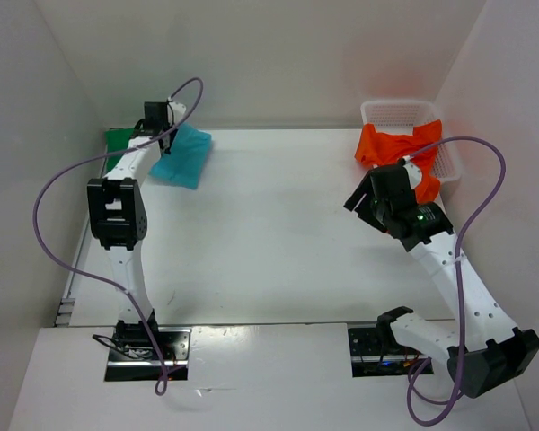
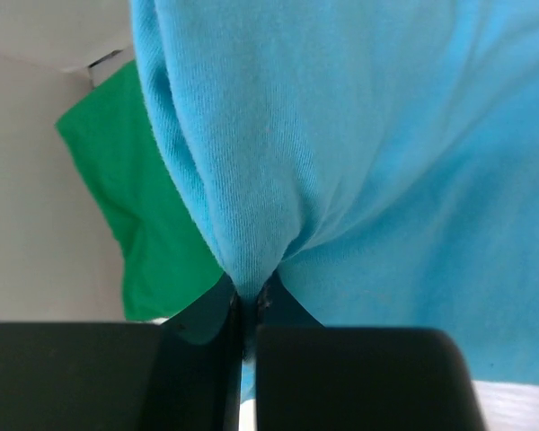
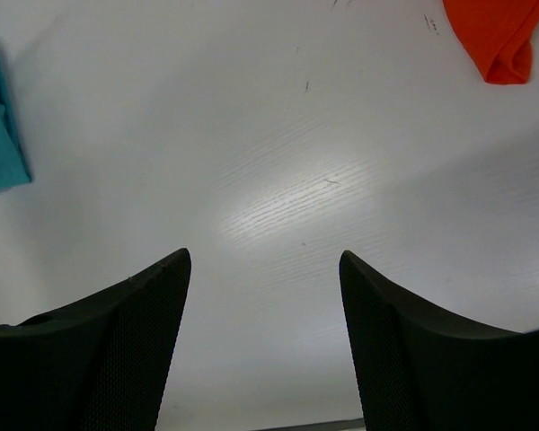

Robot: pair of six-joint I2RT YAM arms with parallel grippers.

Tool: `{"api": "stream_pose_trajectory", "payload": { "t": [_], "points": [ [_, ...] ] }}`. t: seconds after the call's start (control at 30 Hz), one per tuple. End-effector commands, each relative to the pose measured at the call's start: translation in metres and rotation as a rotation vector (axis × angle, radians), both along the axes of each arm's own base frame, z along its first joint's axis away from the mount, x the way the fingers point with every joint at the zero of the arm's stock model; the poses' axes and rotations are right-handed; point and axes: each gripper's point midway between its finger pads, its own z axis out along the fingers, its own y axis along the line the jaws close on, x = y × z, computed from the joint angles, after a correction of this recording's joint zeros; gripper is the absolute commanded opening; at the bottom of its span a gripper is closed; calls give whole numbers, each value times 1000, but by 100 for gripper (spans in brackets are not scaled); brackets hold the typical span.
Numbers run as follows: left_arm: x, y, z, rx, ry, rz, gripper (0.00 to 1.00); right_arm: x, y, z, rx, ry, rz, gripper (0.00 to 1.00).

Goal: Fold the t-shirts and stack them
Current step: Put the neatly folded tshirt into the corner of the board with the left arm

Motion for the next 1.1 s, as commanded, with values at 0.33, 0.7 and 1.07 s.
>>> {"api": "stream_pose_trajectory", "payload": {
  "t": [0.33,0.7,1.07],
  "points": [
    [22,104,44,-109,-110,142,0,-4,-5,5,-40,20,-7,72],
    [22,148,10,-95,-50,185,0,6,4,0,-39,46,30,72],
    [5,206,53,-24,-153,435,100,7,-12,-3,-105,79,-68,88]
  ]
}}
